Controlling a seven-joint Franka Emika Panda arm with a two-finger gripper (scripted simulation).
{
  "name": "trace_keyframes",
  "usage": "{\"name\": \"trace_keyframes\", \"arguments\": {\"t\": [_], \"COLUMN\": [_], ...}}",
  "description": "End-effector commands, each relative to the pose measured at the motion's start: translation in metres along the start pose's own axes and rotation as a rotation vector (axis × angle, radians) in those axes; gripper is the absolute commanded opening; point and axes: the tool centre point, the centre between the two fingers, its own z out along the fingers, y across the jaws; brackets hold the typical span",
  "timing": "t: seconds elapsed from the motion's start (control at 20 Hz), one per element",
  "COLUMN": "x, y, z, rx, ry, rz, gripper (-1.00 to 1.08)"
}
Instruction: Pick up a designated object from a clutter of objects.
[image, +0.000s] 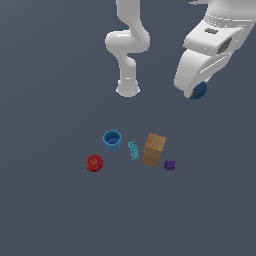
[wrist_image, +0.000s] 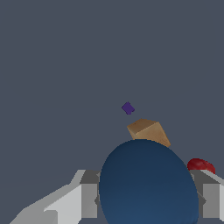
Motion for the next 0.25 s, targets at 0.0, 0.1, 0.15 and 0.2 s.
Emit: {"name": "trace_keyframes", "arguments": {"t": [0.0, 0.1, 0.15, 0.2], "x": [0.0018, 0.0029, 0.0033, 0.0034], "y": [-0.0039, -0.0051, -0.0051, -0.005], "z": [-0.0067, -0.0086, -0.0088, -0.0087], "rx": [0.0, 0.0, 0.0, 0.0], "ry": [0.0, 0.0, 0.0, 0.0], "rz": [0.001, 0.001, 0.001, 0.001], "gripper": [-1.0, -1.0, -1.0, -1.0]}}
